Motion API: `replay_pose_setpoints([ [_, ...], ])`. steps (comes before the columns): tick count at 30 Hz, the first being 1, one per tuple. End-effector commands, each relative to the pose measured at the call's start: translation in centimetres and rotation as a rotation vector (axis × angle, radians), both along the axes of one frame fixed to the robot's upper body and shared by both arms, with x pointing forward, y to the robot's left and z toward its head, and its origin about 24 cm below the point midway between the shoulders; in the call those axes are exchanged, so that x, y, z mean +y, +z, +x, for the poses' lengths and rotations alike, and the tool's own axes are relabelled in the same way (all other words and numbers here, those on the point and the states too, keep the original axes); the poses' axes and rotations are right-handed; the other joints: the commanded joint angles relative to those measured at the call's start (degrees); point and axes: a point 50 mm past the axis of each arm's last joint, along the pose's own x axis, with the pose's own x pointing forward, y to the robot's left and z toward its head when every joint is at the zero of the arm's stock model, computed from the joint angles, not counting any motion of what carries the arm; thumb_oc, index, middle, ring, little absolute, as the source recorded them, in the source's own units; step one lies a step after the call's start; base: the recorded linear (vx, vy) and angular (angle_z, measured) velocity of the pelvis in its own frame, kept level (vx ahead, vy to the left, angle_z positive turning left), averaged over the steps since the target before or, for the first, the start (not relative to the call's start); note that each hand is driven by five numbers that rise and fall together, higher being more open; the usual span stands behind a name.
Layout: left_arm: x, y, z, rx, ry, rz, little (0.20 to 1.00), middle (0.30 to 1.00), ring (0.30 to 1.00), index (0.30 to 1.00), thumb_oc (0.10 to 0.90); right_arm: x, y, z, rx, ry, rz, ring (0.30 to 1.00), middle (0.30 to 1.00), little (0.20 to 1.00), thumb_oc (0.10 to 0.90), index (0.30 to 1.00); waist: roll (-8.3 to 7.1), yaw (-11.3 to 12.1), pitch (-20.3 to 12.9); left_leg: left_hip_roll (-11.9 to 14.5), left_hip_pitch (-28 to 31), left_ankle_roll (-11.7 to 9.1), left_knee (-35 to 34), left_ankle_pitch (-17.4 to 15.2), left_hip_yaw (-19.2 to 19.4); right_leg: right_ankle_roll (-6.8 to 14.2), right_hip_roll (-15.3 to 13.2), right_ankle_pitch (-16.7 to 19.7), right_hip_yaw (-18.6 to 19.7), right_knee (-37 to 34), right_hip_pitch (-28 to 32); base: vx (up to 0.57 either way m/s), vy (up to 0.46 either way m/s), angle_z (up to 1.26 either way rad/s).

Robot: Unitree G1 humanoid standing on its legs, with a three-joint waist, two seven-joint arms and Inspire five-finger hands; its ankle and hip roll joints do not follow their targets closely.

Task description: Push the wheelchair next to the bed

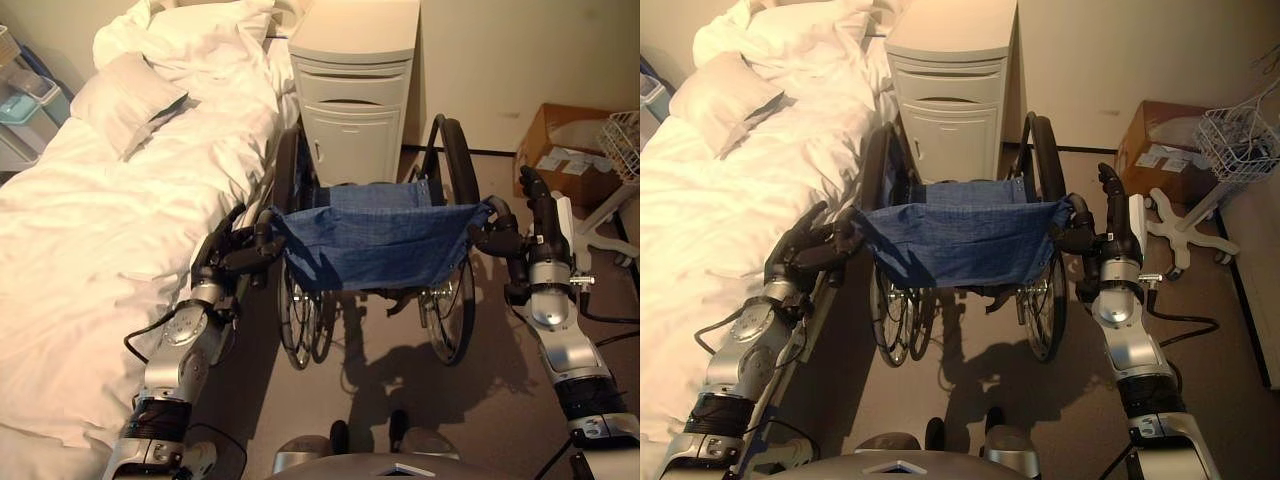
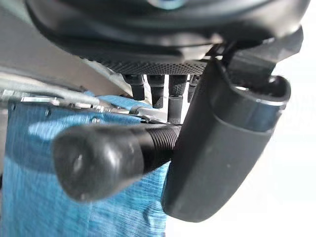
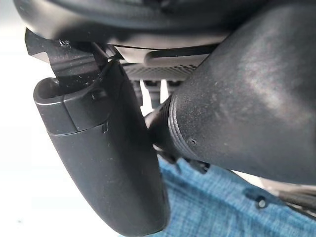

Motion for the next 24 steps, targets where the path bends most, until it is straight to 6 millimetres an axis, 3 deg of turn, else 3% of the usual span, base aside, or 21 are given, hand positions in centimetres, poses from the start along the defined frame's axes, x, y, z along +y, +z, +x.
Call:
replay_pose_setpoints([
  [1, 2.9, 11.2, 0.3, -0.639, 0.138, -0.102, 0.900, 0.900, 0.900, 0.900, 0.800, -0.4, 3.2, 1.7, -0.119, -0.009, -0.009, 0.900, 0.900, 0.900, 0.800, 0.900, -2.85, 2.97, -5.02, -2.33, -0.90, -0.82, 3.56, -6.24, 3.50, 1.93, -1.55, -5.46, 1.02, 4.75, 1.37, 0.00, 0.000, 0.00],
  [7, 3.4, 11.0, -0.4, -0.735, 0.273, -0.351, 0.900, 0.900, 0.900, 0.900, 0.800, -0.5, 3.5, 1.8, -0.134, -0.022, -0.008, 0.900, 0.900, 0.900, 0.800, 0.900, -3.33, 2.96, -5.11, -2.36, -0.66, -0.92, 3.41, -6.16, 3.40, 1.85, -1.56, -5.49, 0.99, 4.62, 1.68, 0.00, 0.000, 0.00],
  [17, 5.4, 11.5, -2.3, -0.878, 0.615, -0.518, 0.900, 0.900, 0.900, 0.900, 0.800, -0.7, 4.0, 1.7, -0.173, -0.011, 0.127, 0.900, 0.900, 0.900, 0.800, 0.900, -4.09, 2.65, -5.48, -2.31, -0.30, -1.24, 3.10, -6.01, 3.29, 1.64, -1.35, -5.45, 0.96, 3.88, 2.37, 0.00, -0.002, 0.03],
  [24, 8.2, 9.6, -4.5, -0.947, 0.882, -0.743, 0.900, 0.900, 0.900, 0.900, 0.800, -1.9, 4.2, 0.5, -0.225, 0.017, 0.242, 0.900, 0.900, 0.900, 0.800, 0.900, -4.49, 1.95, -5.93, -2.33, -0.04, -1.47, 2.55, -5.73, 3.05, 1.60, -1.06, -5.36, 1.18, 3.31, 2.64, 0.00, -0.002, 0.02],
])
